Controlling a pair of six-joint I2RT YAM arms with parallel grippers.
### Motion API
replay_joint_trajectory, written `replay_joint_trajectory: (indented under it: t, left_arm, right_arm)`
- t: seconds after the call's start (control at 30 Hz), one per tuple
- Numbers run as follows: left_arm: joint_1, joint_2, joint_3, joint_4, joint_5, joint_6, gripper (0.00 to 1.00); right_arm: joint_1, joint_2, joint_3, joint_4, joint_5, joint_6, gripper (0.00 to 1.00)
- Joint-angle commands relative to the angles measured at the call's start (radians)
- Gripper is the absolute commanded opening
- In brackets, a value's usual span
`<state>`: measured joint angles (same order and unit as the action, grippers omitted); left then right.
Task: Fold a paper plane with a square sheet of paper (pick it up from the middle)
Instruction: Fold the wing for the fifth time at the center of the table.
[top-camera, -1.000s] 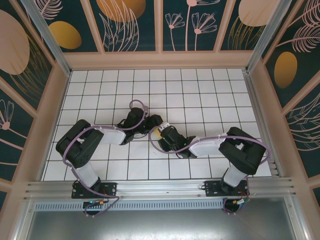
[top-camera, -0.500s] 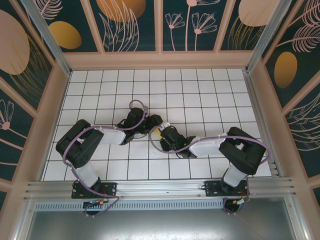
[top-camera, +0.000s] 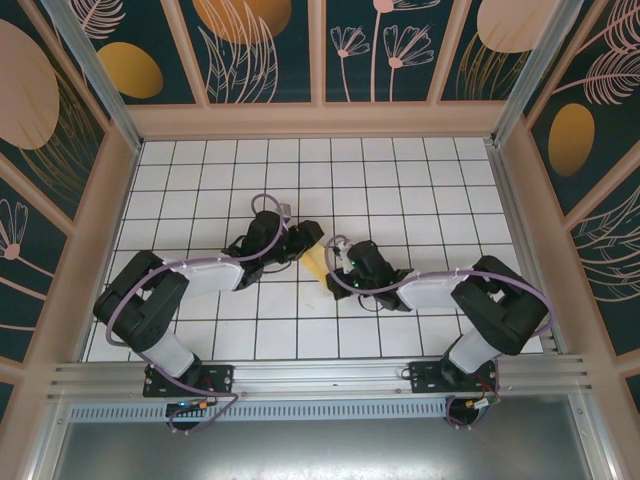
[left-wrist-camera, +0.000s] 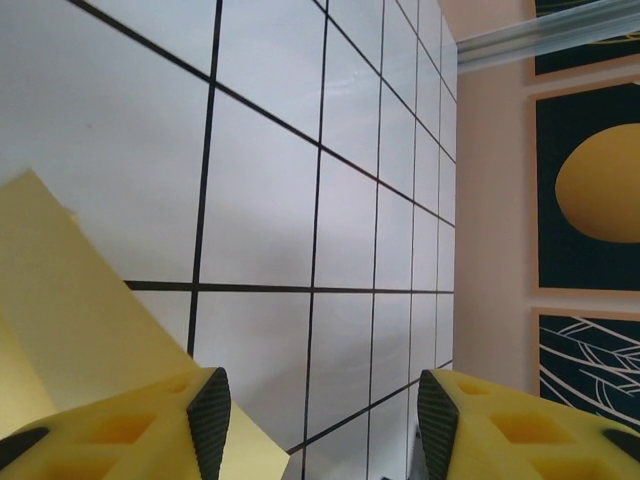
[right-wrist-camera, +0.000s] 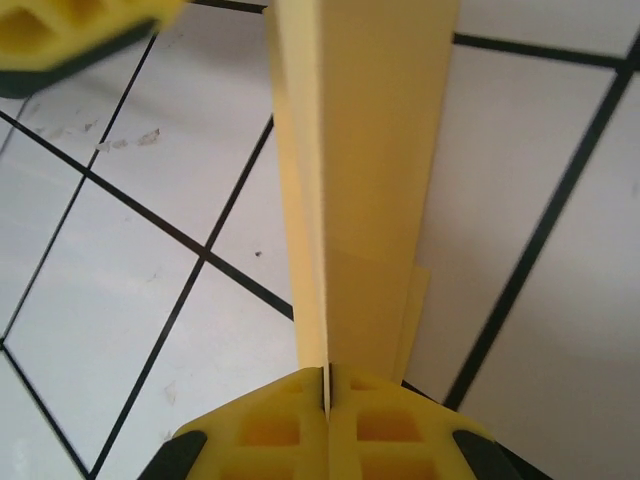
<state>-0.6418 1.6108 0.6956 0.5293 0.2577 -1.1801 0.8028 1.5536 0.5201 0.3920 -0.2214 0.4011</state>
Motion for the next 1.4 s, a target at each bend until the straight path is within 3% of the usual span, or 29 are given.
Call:
replay_joint_trajectory:
  t: [0.0,0.33,0.7,1.37]
  left_arm:
    - [-0.006,-0.026,-0.002,-0.042,-0.028,0.040,0.56]
    - [-0.006,-0.057,-0.024,-0.044,-0.024,0.050,0.56]
    - [-0.006,-0.106,-0.090,-0.048,-0.030,0.033,0.54]
    - [-0.009,0.034,-0.062,0.125,0.156,0.018,0.55]
  right_arm:
    - [-0.039,-0.015,-0.037,0.136,-0.210,0.087,0.00]
    - [-0.110,0.073,-0.044,0.223,-0.375,0.170,0.00]
    - [-0.110,0.129,0.001,0.124,-0.335,0.149,0.00]
    - [-0.096,0.191,0.059,0.102,-0.365,0.167,0.00]
